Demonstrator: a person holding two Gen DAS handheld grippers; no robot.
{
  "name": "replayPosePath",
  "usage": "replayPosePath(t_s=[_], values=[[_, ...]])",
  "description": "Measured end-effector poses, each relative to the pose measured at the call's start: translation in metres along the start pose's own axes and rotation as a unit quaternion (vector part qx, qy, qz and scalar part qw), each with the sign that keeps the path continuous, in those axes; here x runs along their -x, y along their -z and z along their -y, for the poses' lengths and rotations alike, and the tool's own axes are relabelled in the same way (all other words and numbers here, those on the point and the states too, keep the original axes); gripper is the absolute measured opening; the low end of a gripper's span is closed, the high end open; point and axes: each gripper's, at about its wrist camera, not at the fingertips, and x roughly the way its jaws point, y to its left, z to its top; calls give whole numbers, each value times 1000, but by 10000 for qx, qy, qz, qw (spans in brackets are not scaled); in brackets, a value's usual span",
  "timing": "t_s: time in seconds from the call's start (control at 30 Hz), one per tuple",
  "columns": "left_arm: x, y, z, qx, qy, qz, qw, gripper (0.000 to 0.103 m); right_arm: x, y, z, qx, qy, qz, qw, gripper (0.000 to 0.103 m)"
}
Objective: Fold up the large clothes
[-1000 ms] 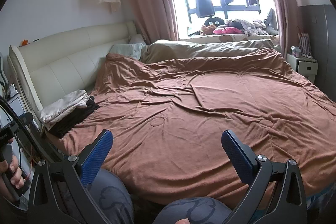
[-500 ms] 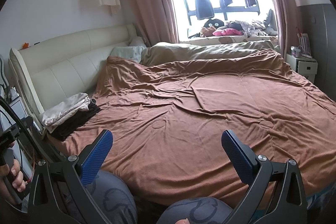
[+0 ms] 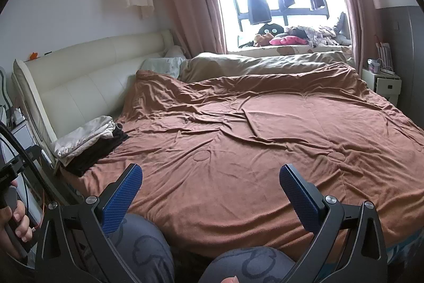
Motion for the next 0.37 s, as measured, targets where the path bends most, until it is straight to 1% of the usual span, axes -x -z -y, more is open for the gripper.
replayPosePath(t_s=[0.17,0.27,0.37], values=[[1,3,2,-30,-206,17,9998,103,4,1,-2,18,51,-6,10000,103],[2,4,2,-8,-269,-13,9996,103,8,1,-3,30,76,12,10000,103],[7,4,1,23,-248,-6,9997,103,13,1,-5,45,81,47,9999,103]])
